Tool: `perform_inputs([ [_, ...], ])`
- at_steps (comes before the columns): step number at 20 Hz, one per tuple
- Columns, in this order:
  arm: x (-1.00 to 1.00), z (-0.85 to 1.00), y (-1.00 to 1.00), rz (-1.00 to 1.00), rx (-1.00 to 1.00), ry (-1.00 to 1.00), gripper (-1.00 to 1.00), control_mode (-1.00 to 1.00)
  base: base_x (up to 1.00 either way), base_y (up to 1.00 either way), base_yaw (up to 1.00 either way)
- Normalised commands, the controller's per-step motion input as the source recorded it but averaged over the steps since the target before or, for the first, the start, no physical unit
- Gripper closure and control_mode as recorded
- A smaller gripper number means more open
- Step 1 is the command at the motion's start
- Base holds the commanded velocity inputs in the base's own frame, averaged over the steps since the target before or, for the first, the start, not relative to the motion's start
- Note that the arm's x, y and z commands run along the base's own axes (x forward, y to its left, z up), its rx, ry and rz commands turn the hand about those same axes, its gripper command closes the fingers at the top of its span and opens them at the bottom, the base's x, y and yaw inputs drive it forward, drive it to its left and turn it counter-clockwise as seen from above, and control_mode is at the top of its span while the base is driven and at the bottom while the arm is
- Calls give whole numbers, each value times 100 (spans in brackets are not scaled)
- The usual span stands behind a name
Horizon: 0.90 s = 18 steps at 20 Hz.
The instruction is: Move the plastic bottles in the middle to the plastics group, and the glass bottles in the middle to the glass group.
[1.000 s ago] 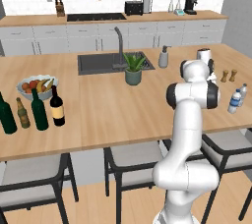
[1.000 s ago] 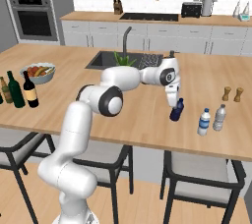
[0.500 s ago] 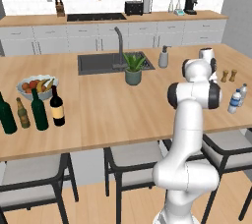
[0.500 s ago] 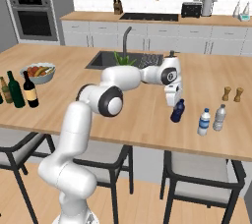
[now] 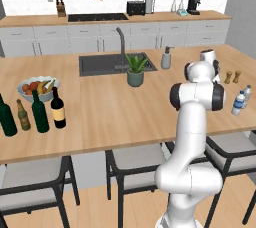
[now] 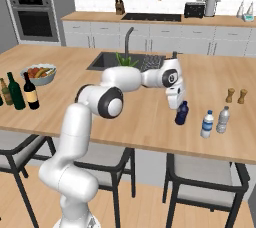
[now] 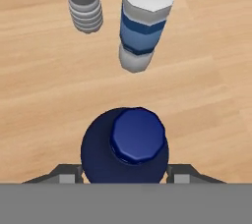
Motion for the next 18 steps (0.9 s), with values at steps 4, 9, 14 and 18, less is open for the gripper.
perform_inputs([
  [4,-1,0,0,0,-17,0,100,-100,0,0,0],
  [9,0,0,-11,0,-4,0,100,-100,0,0,0],
  [14,0,-4,-38,0,3,0,100,-100,0,0,0],
  [18,0,0,-35,0,2,0,100,-100,0,0,0],
])
